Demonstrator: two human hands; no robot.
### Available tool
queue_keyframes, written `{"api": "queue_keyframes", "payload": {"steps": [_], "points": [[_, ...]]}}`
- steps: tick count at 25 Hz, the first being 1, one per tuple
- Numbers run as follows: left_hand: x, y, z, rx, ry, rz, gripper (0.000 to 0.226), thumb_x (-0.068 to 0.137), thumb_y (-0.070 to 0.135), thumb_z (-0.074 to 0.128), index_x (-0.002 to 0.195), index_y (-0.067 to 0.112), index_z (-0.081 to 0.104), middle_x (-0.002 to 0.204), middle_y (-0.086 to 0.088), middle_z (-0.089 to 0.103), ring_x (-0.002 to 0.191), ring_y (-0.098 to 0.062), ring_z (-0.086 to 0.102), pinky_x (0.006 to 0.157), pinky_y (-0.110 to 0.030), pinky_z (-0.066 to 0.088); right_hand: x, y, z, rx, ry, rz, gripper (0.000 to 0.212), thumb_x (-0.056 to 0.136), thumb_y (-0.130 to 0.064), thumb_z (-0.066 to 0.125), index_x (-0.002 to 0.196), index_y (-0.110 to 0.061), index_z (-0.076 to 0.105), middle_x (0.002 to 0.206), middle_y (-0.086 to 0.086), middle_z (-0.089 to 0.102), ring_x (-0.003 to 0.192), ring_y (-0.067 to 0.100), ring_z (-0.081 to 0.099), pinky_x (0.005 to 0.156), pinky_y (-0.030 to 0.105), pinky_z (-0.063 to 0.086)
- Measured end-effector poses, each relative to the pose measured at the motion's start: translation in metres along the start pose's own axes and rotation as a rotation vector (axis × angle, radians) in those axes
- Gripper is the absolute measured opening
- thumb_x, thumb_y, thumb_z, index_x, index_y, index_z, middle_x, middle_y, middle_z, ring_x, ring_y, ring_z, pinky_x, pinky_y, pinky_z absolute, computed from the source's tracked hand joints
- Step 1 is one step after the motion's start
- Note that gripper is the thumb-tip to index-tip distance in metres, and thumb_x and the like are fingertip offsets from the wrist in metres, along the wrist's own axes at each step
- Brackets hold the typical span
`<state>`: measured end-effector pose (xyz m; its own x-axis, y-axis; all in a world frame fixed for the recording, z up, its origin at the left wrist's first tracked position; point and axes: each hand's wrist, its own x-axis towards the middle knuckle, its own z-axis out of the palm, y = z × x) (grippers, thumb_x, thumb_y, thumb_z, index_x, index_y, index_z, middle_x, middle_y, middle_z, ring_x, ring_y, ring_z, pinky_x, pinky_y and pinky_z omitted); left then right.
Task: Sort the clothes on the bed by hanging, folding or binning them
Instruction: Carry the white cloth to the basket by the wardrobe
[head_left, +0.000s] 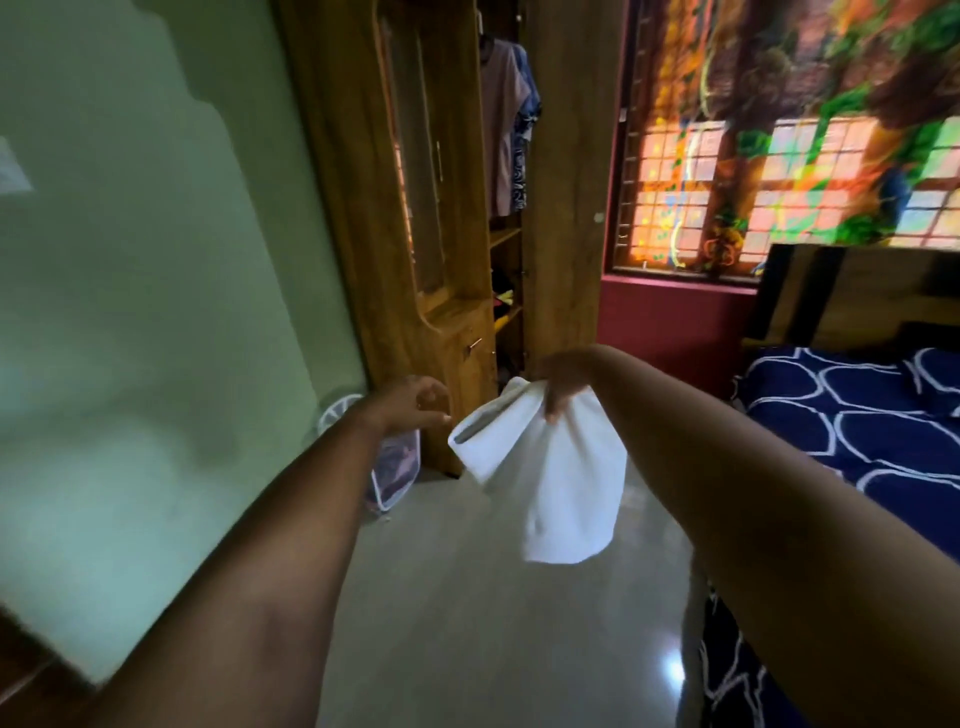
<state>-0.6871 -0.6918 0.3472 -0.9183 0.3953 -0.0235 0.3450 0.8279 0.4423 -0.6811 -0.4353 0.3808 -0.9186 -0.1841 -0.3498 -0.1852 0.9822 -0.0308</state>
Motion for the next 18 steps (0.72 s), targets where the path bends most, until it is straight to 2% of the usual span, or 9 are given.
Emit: {"api": "queue_keyframes", "payload": {"steps": [3, 5, 7, 10, 13, 18], "points": [[0.085, -0.002, 0.002, -0.039, -0.076, 0.011, 0.044, 0.085, 0.029, 0.071, 0.124, 0.016, 0.056, 0.125, -0.006, 0.059, 0.113, -0.022, 0.056, 0.094, -0.035, 0.049, 0.048, 0.046, -0.019, 0.033, 0.006, 0.091, 0.066, 0.076, -0.027, 0.079, 0.131, -0.003, 0.051, 0.129, 0.013, 0.056, 0.115, 0.030, 0.055, 0.092, 0.032, 0.043], [0.149, -0.002, 0.005, -0.042, -0.173, 0.030, 0.029, 0.088, 0.032, 0.068, 0.113, 0.022, 0.058, 0.124, -0.005, 0.059, 0.112, -0.021, 0.056, 0.098, -0.041, 0.048, 0.079, 0.079, -0.030, 0.057, -0.024, 0.154, 0.070, 0.076, -0.030, 0.078, 0.134, -0.003, 0.049, 0.133, 0.013, 0.053, 0.119, 0.031, 0.052, 0.096, 0.034, 0.042], [0.222, 0.002, 0.007, -0.014, -0.261, 0.070, 0.023, 0.090, 0.033, 0.064, 0.110, 0.023, 0.062, 0.120, -0.001, 0.059, 0.111, -0.018, 0.055, 0.099, -0.038, 0.047, 0.116, 0.116, -0.045, 0.098, -0.074, 0.238, 0.077, 0.076, -0.036, 0.078, 0.138, -0.004, 0.044, 0.137, 0.014, 0.049, 0.122, 0.033, 0.050, 0.099, 0.038, 0.043], [0.330, 0.018, 0.009, -0.004, -0.322, 0.132, 0.030, 0.091, 0.038, 0.062, 0.114, 0.020, 0.065, 0.118, 0.000, 0.062, 0.109, -0.017, 0.057, 0.095, -0.033, 0.048, 0.172, 0.175, -0.068, 0.187, -0.161, 0.348, 0.080, 0.076, -0.045, 0.075, 0.138, -0.006, 0.043, 0.137, 0.014, 0.049, 0.121, 0.035, 0.052, 0.094, 0.039, 0.046], [0.426, 0.040, 0.009, -0.027, -0.380, 0.126, 0.025, 0.087, 0.042, 0.066, 0.106, 0.024, 0.066, 0.112, 0.002, 0.063, 0.103, -0.015, 0.060, 0.092, -0.033, 0.051, 0.208, 0.232, -0.091, 0.210, -0.225, 0.431, 0.071, 0.076, -0.058, 0.069, 0.127, -0.010, 0.056, 0.126, 0.013, 0.059, 0.105, 0.030, 0.061, 0.093, 0.041, 0.050], [0.584, 0.113, 0.022, -0.017, -0.437, 0.224, 0.026, 0.085, 0.043, 0.067, 0.101, 0.022, 0.067, 0.102, 0.000, 0.068, 0.091, -0.017, 0.066, 0.076, -0.028, 0.056, 0.256, 0.345, -0.123, 0.373, -0.154, 0.563, 0.065, 0.075, -0.059, 0.070, 0.117, -0.009, 0.061, 0.117, 0.008, 0.064, 0.099, 0.026, 0.065, 0.090, 0.040, 0.052]]}}
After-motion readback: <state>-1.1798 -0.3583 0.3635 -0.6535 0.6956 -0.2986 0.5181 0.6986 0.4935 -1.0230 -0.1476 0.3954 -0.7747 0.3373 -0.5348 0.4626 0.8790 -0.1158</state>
